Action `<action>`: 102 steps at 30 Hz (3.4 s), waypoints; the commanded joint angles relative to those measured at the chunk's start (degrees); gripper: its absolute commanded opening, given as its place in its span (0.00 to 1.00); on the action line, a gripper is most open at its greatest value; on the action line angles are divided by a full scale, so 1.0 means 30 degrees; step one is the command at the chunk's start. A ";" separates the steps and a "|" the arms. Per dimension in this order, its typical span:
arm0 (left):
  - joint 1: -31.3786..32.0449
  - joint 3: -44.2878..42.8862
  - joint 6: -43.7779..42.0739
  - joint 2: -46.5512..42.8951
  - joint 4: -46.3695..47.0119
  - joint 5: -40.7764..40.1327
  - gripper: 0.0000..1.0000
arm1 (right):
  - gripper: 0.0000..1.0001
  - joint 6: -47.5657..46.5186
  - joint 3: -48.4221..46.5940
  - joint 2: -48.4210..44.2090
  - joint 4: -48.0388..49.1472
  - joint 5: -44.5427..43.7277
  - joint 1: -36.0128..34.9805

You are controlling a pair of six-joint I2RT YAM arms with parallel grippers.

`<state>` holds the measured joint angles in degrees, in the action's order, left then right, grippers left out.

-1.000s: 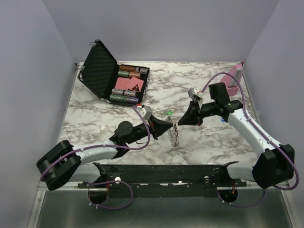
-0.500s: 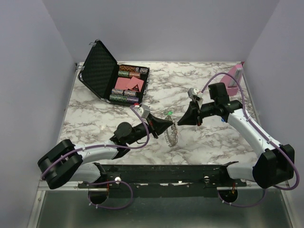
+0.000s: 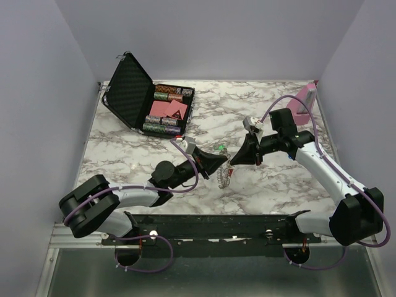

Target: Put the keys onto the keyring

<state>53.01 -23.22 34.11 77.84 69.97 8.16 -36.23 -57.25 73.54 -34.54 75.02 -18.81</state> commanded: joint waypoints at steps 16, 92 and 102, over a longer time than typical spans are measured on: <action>-0.0590 0.1471 -0.0793 -0.0312 0.3599 0.3223 0.00 | 0.31 -0.2426 -0.0896 -0.0431 -0.3017 0.1359 0.0878; -0.2965 -0.6610 -1.2122 -0.5824 -2.2206 0.9906 0.69 | 0.01 -0.4622 -0.1276 0.0419 -0.4450 -0.3005 -0.0674; -0.1149 -0.9395 -1.5353 -0.2718 -2.4057 0.8356 0.63 | 0.03 -0.4887 -0.1394 0.0419 -0.4774 -0.2977 -0.0674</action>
<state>47.90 -47.57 -6.31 66.67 3.11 34.87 -49.58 -59.68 74.67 -47.20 66.11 -20.53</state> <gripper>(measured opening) 0.657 0.022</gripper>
